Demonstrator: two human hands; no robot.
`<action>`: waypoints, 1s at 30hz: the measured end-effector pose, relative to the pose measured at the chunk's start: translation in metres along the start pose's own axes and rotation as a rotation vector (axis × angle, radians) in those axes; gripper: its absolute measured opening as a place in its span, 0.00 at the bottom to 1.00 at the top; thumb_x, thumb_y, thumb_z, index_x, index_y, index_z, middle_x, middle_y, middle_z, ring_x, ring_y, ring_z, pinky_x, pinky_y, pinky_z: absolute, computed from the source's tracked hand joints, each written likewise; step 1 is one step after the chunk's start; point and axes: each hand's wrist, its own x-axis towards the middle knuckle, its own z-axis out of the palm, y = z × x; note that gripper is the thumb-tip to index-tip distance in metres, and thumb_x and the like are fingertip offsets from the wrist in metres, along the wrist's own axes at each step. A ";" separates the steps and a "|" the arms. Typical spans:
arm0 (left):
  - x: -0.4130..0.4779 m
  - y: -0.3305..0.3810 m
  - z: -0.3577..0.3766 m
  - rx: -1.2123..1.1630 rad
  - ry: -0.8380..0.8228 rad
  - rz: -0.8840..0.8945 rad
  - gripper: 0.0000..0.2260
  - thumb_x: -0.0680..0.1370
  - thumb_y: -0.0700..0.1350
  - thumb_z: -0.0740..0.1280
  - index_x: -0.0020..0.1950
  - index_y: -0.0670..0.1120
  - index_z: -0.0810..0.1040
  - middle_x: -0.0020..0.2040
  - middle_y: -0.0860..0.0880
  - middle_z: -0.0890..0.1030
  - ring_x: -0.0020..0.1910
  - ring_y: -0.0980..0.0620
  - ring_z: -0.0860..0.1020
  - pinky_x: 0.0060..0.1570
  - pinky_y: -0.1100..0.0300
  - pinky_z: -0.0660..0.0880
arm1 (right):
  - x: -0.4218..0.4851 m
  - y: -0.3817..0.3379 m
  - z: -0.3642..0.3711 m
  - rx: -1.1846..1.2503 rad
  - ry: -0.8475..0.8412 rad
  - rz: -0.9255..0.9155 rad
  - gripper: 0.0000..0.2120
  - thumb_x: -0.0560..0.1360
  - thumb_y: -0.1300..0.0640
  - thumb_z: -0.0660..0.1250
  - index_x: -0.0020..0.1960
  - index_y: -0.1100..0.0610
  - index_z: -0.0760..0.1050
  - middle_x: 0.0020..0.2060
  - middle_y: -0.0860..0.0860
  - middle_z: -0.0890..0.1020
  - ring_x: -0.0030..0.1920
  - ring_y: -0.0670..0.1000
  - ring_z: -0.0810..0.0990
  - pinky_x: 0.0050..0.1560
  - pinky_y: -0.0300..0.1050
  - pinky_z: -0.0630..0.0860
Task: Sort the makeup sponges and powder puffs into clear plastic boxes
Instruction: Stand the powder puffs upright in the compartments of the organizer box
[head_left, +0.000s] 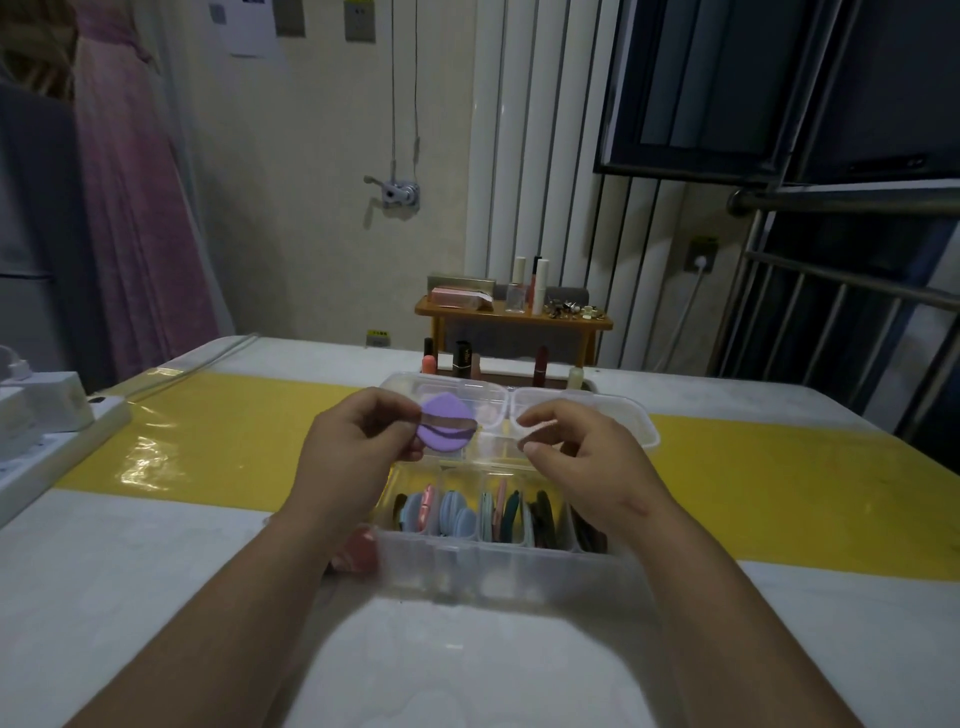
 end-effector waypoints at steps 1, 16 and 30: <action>-0.001 0.001 0.001 -0.024 -0.021 0.001 0.20 0.76 0.29 0.66 0.39 0.54 0.84 0.36 0.48 0.84 0.33 0.51 0.81 0.39 0.58 0.82 | 0.000 -0.001 0.001 0.017 -0.032 0.003 0.11 0.77 0.51 0.66 0.53 0.34 0.75 0.46 0.38 0.82 0.44 0.40 0.81 0.44 0.42 0.80; -0.008 0.007 0.008 0.034 -0.172 0.013 0.14 0.75 0.32 0.71 0.41 0.52 0.84 0.39 0.50 0.85 0.38 0.55 0.82 0.39 0.64 0.79 | -0.002 -0.009 0.006 0.098 -0.033 -0.125 0.09 0.78 0.54 0.66 0.53 0.41 0.80 0.46 0.37 0.82 0.49 0.40 0.79 0.47 0.40 0.78; -0.008 0.006 0.004 0.294 -0.162 0.018 0.11 0.75 0.38 0.73 0.41 0.56 0.83 0.40 0.55 0.83 0.39 0.63 0.78 0.38 0.72 0.73 | 0.000 -0.002 -0.025 0.076 0.196 0.013 0.10 0.67 0.54 0.58 0.32 0.53 0.76 0.27 0.46 0.81 0.33 0.42 0.77 0.34 0.39 0.68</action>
